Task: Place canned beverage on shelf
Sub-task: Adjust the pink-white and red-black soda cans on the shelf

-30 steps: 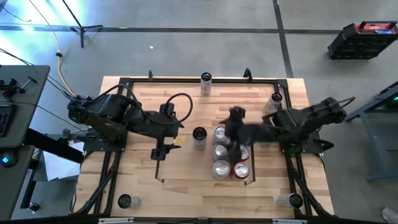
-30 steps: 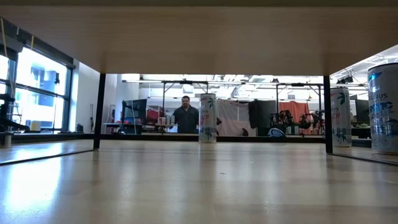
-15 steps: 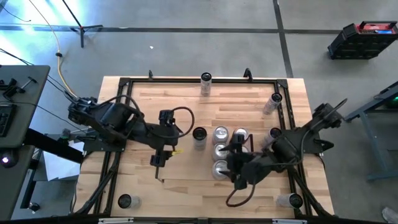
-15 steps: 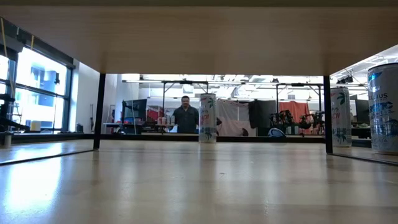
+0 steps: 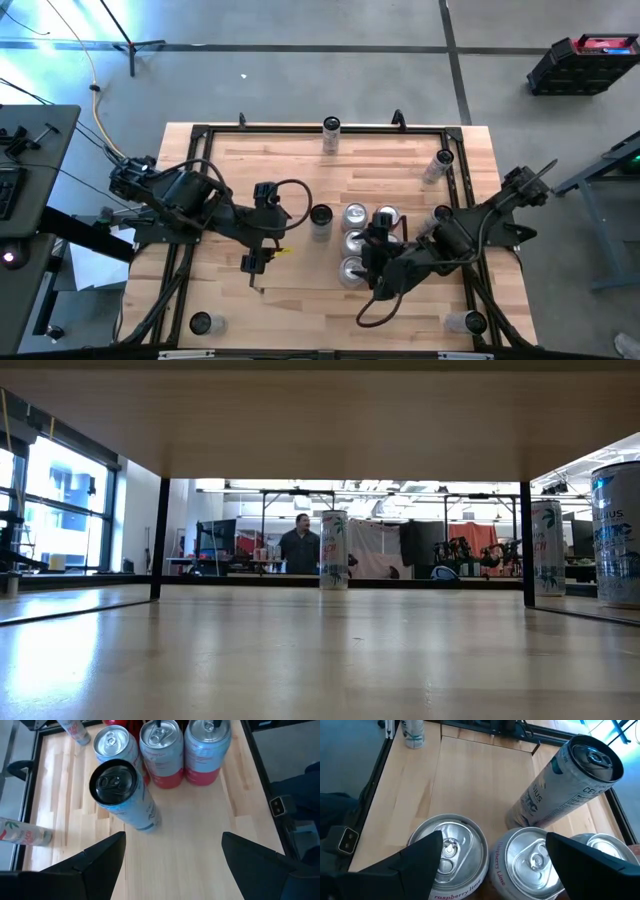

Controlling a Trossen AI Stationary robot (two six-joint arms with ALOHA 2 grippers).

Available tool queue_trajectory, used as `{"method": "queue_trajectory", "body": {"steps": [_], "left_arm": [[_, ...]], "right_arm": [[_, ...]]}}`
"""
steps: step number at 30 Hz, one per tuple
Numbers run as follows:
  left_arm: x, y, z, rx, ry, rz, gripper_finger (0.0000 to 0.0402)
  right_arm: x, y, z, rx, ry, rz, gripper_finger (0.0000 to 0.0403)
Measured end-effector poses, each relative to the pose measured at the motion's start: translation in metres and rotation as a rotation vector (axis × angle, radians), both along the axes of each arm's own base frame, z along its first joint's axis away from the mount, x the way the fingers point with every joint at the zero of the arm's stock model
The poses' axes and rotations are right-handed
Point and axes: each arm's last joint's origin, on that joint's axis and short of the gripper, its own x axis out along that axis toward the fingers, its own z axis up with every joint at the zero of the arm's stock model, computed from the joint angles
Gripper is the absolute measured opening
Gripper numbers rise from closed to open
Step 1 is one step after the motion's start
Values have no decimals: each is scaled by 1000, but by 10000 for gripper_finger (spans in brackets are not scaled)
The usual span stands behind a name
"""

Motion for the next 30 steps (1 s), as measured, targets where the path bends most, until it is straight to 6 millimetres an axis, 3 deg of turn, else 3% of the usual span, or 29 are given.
{"method": "queue_trajectory", "body": {"steps": [12,16,21,30], "left_arm": [[-1,-1,0,-5,0,1,321],[-1,-1,0,-10,-1,7,321],[-1,-3,0,-11,0,4,321],[-6,-13,0,-13,-4,-35,321]], "right_arm": [[3,1,4,-17,-43,21,341],[-2,1,14,-21,-59,24,341],[-21,3,32,-46,-34,-6,341],[-55,14,23,17,96,-129,341]]}}
